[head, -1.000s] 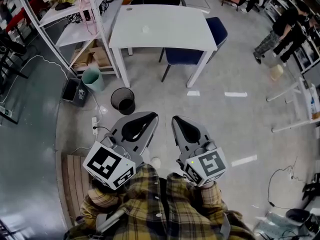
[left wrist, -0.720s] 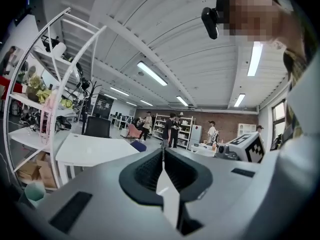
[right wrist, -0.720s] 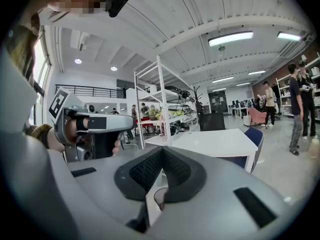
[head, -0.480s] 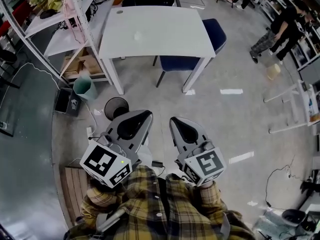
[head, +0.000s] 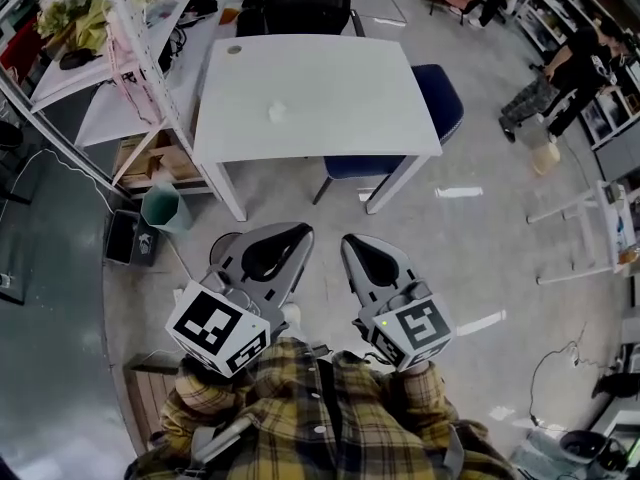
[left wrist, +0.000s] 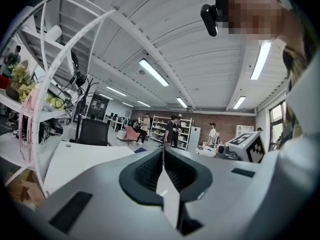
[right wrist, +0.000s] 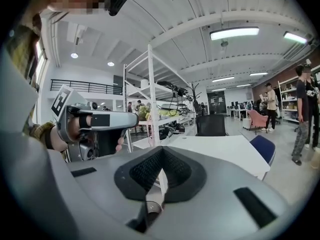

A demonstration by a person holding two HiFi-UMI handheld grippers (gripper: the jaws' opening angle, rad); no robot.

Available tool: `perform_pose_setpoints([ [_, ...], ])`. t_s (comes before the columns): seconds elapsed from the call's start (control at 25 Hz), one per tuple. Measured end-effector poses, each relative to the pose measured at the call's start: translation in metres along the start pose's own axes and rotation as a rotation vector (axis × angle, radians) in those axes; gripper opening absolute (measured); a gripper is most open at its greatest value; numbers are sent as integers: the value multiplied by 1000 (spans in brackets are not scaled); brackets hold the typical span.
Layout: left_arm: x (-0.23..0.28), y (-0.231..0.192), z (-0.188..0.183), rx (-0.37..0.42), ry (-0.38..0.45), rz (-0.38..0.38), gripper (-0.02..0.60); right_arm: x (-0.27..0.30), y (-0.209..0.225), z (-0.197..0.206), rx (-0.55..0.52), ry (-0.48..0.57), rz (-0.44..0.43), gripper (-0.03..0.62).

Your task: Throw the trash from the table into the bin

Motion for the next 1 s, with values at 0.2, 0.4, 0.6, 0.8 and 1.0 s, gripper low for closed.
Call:
perform_pose_setpoints([
  [0.2, 22, -44, -5, -19, -4, -2, 20, 43, 25, -6, 25, -3, 23, -2],
  [0.4, 38, -74, -1, -37, -27, -20, 20, 66, 45, -3, 53, -21, 28, -2],
  [0.6, 68, -100, 6, -55, -54, -45, 20, 91, 77, 3, 74, -37, 23, -2],
  [0.8, 116, -132, -1, -64, -38, -101, 20, 123, 128, -2, 70, -50, -14, -2],
  [1.0, 178, -155, -20, -72, -14, -157, 20, 156, 191, -23, 45, -64, -77, -2],
])
Point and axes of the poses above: the fingertips, and each gripper's own axes: x forward along the fingers, y to its right, z out of its underside, the point moved 3 cm from there along -x, backward along the fingers, and after that the axes turned 9 degrees about -z, right-handed, at the moved point
